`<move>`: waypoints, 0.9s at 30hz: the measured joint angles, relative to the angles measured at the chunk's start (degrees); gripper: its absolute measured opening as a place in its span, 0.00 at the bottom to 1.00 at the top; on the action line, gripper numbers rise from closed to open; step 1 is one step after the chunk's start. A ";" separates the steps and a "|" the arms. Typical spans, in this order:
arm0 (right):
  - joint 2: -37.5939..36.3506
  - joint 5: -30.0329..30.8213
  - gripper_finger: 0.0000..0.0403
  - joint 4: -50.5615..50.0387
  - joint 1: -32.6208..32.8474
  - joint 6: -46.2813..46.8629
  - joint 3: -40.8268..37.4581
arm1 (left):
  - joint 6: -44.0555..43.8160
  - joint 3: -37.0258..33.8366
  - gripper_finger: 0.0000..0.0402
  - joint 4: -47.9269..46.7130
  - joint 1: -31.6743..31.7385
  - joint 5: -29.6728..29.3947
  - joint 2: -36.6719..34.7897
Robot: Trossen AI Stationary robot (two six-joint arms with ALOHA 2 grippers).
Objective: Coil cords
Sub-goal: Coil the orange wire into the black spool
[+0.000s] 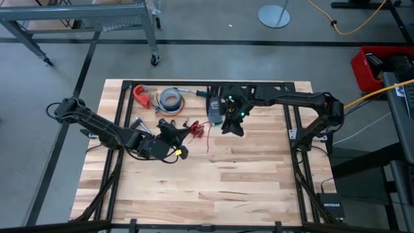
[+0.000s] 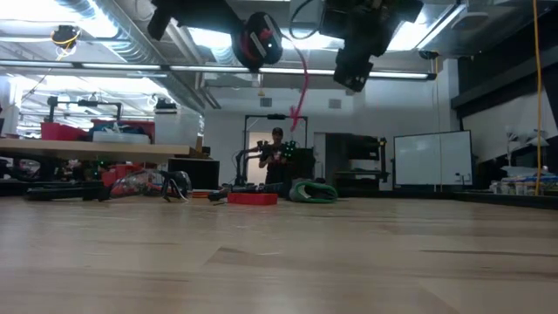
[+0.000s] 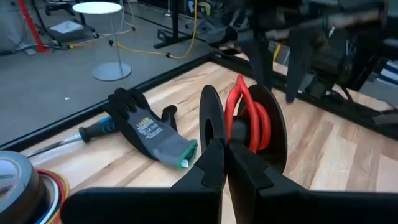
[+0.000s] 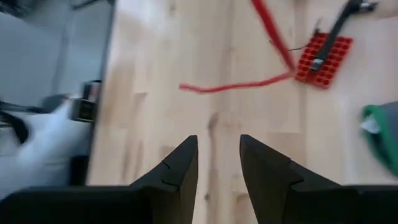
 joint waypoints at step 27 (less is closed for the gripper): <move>0.03 45.41 0.30 10.90 13.19 4.81 -0.09 | 3.10 0.00 0.00 2.96 0.00 -8.40 -0.18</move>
